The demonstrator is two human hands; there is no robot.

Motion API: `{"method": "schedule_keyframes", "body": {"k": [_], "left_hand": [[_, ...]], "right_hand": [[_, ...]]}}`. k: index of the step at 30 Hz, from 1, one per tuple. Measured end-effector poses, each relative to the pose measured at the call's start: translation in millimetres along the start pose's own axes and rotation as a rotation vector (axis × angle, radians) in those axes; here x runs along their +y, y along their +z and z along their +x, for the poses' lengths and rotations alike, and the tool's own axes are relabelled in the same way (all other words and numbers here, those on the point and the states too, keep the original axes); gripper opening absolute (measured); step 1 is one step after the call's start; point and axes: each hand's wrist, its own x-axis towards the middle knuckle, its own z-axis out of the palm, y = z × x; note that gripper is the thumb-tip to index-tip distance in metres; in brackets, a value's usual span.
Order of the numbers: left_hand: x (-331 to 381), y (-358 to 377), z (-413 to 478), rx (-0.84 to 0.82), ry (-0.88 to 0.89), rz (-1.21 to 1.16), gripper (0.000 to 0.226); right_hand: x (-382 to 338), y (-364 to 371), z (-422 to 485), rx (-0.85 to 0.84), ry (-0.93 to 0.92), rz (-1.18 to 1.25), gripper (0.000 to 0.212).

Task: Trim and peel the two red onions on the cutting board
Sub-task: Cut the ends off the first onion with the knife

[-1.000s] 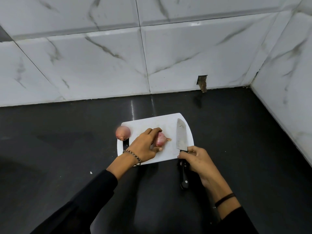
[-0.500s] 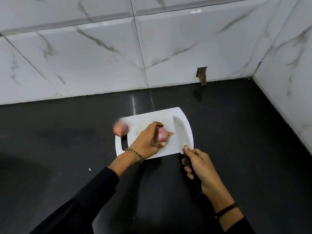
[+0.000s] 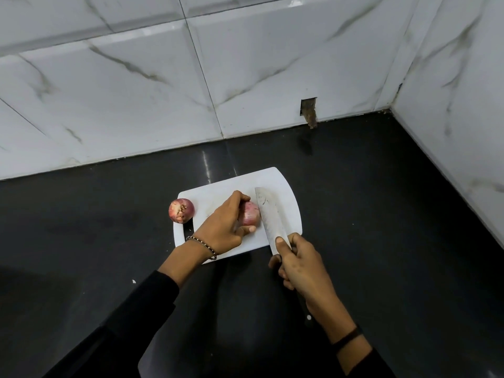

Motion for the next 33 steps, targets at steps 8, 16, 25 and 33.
{"method": "schedule_keyframes", "body": {"k": [8, 16, 25, 33], "left_hand": [[-3.0, -1.7, -8.2, 0.049, -0.027, 0.201, 0.062], [-1.4, -11.4, -7.3, 0.023, -0.046, 0.209, 0.065], [9.3, -12.8, -5.9, -0.034, -0.088, 0.294, 0.074], [7.4, -16.8, -3.7, -0.037, -0.085, 0.258, 0.074]], "right_hand": [[-1.3, -7.6, -4.0, 0.096, -0.131, -0.274, 0.025], [-6.5, -0.3, -3.9, 0.076, -0.217, -0.335, 0.029], [-8.8, 5.6, -1.8, -0.010, -0.222, -0.398, 0.022], [-10.6, 9.1, 2.8, -0.030, -0.236, -0.442, 0.022]]}}
